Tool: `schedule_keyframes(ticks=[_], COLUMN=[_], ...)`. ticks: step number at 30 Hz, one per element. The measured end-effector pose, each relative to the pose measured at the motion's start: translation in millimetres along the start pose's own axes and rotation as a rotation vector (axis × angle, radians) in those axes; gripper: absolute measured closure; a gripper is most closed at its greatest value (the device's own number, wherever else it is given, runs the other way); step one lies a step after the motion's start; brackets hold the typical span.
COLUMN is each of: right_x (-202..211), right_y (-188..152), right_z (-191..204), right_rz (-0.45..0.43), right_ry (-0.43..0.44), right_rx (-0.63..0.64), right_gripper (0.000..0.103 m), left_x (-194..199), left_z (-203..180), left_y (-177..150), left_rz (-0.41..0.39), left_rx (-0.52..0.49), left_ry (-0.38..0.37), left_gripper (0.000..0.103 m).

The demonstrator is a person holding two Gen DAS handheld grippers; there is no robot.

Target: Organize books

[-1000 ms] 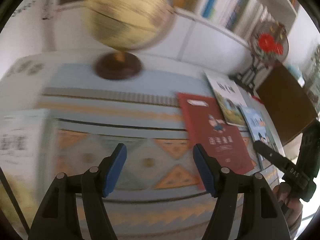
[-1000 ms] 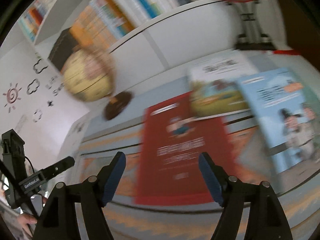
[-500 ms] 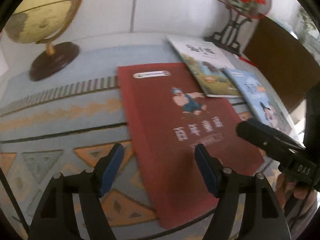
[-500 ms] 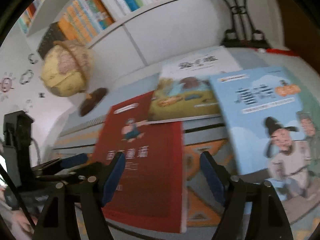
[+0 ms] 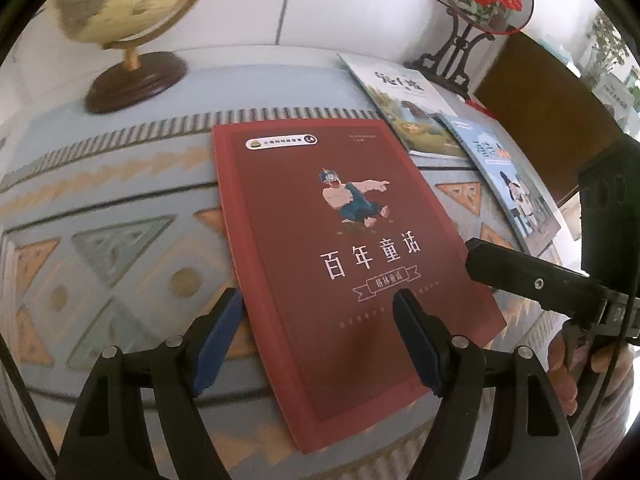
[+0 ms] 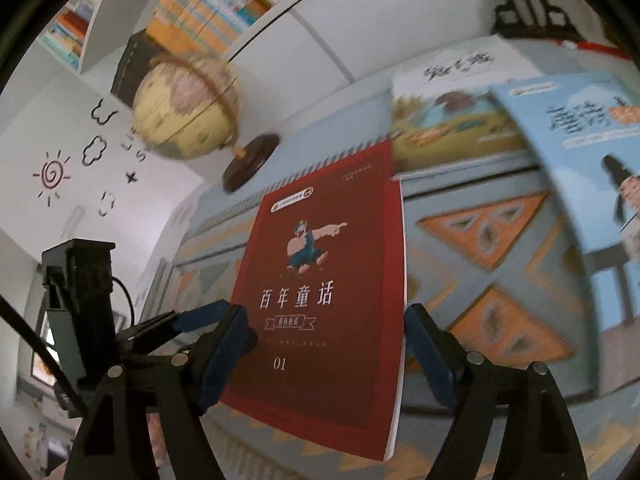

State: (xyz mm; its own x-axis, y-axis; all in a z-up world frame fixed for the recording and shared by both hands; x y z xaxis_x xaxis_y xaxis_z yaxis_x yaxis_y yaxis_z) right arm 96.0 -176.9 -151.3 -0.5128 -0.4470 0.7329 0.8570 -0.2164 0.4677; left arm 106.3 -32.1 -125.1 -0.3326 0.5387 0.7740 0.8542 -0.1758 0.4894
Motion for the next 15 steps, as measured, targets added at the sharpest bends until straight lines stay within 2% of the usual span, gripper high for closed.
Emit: schedule_keyframes(ticks=[2, 4, 8, 10, 11, 12, 14, 15], right_x=[-1, -1, 11, 14, 11, 6, -10, -18], right_y=[-5, -6, -6, -5, -7, -8, -14, -17], right_z=[9, 14, 20, 22, 24, 26, 33, 34], right_rz=[0.016, 0.025, -0.012, -0.016, 0.002, 0.016, 0.040, 0.054], right_ry=[0.024, 0.107, 0.259, 0.339, 0.342, 0.306, 0.184, 0.126], right_rx=[0.008, -0.022, -0.044, -0.063, -0.060, -0.042, 0.015, 0.032], right_gripper=[0.021, 0.021, 0.025, 0.054, 0.058, 0.059, 0.060, 0.064], left_x=[8, 13, 21, 20, 20, 20, 20, 22], left_z=[7, 17, 27, 24, 24, 23, 22, 23], left_y=[-5, -9, -13, -13, -14, -15, -16, -16], left_rz=[-0.014, -0.041, -0.060, -0.057, -0.058, -0.059, -0.064, -0.073], left_rx=[0.014, 0.025, 0.023, 0.003, -0.004, -0.017, -0.034, -0.028], left_ry=[0.000, 0.014, -0.016, -0.001, 0.005, 0.014, 0.025, 0.016], left_gripper=[0.029, 0.029, 0.029, 0.029, 0.029, 0.029, 0.029, 0.029])
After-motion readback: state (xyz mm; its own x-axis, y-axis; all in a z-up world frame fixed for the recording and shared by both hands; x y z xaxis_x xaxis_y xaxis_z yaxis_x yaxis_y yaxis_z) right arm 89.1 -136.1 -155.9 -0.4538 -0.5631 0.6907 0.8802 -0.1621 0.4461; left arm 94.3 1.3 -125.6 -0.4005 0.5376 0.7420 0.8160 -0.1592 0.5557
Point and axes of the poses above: each gripper's, at about its wrist camera, not at the fingertips, and x roughly against the way its jaws point, z to its left, y to its top, the point moved 4 cm from there along -x, roughly the way its jaws point, and after that the axes turned 11 degrees about -y, right-handed, at the moved point
